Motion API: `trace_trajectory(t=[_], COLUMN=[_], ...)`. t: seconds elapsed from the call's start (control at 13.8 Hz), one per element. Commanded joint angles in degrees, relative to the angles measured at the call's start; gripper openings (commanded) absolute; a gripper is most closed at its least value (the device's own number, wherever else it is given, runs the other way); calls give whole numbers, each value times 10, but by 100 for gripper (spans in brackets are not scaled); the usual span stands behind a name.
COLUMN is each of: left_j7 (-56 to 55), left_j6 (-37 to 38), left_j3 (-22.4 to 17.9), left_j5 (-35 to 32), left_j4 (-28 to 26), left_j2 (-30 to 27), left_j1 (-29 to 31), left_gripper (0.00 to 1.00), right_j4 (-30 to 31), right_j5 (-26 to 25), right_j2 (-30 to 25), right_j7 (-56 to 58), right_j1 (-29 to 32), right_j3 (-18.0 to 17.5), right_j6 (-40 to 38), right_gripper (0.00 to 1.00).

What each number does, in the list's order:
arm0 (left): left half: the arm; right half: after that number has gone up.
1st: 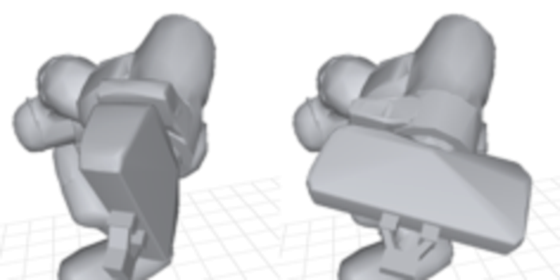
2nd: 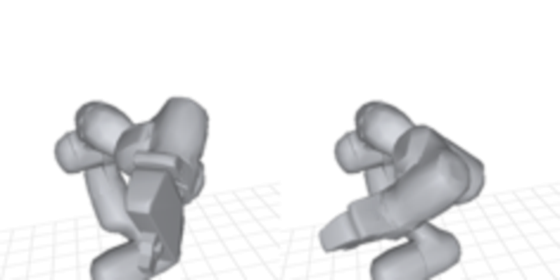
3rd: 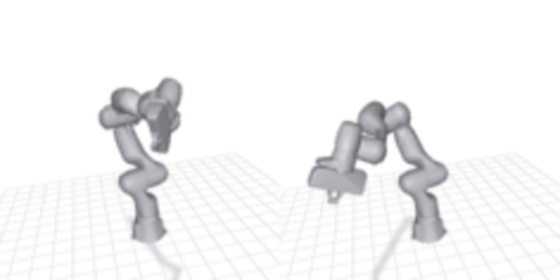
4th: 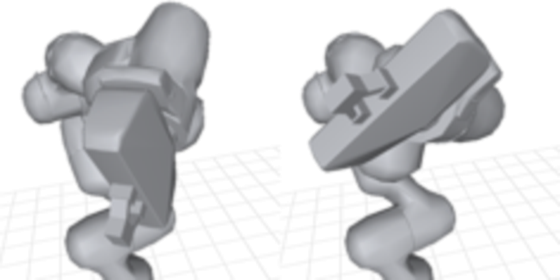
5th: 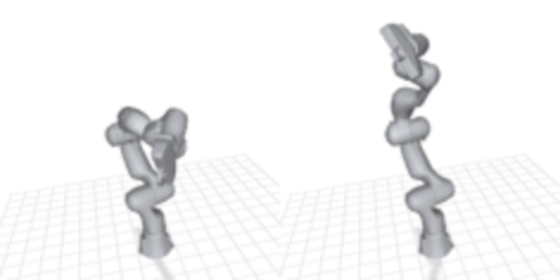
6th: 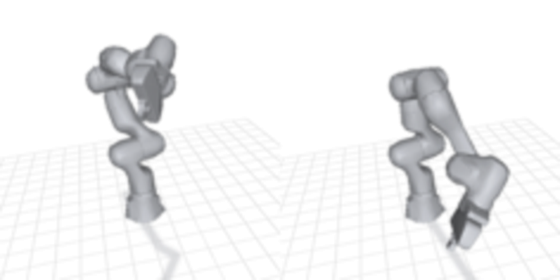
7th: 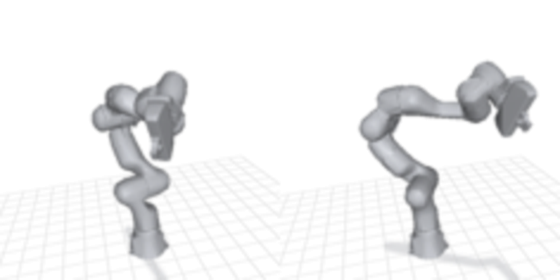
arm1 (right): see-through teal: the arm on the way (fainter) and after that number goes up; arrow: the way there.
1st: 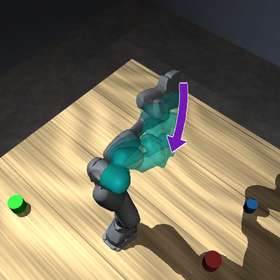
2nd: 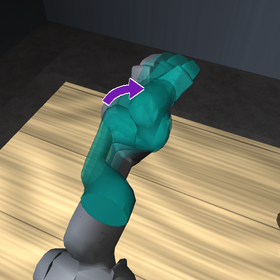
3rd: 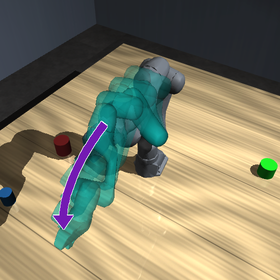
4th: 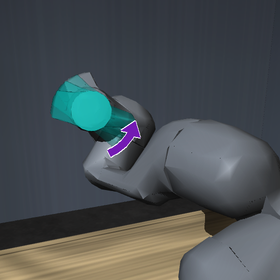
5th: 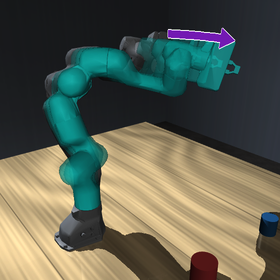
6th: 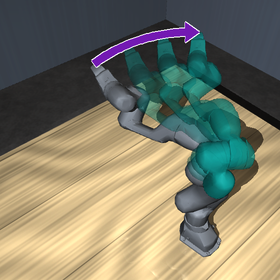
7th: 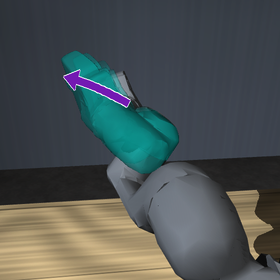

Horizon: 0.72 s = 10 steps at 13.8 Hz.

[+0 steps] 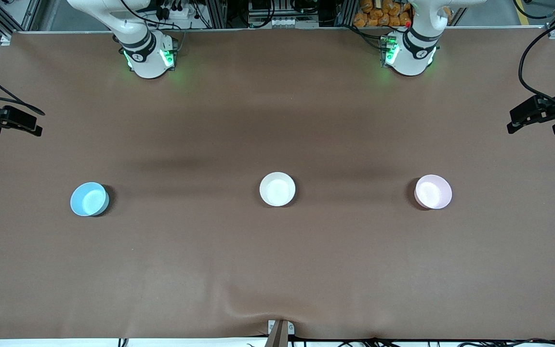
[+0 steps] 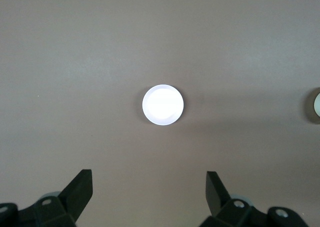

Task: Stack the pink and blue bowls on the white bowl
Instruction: 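Move the left gripper over to the pink bowl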

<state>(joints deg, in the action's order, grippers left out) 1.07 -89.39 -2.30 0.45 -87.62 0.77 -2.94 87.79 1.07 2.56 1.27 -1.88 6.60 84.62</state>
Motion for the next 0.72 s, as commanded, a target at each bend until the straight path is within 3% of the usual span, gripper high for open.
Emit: trace_trajectory(t=[0.0, 0.65], left_j7=[-1, 5], left_j6=[5, 17], left_j3=[3, 0], left_j5=[0, 1], left_j4=[10, 1], left_j2=[4, 18], left_j1=[2, 16], left_gripper=[100, 100], right_j4=[-10, -10], right_j5=[-10, -9], right_j2=[3, 4], right_j7=[0, 0], right_j1=[-5, -5], right_j3=[1, 1], right_j6=[-6, -5], right_gripper=[100, 100])
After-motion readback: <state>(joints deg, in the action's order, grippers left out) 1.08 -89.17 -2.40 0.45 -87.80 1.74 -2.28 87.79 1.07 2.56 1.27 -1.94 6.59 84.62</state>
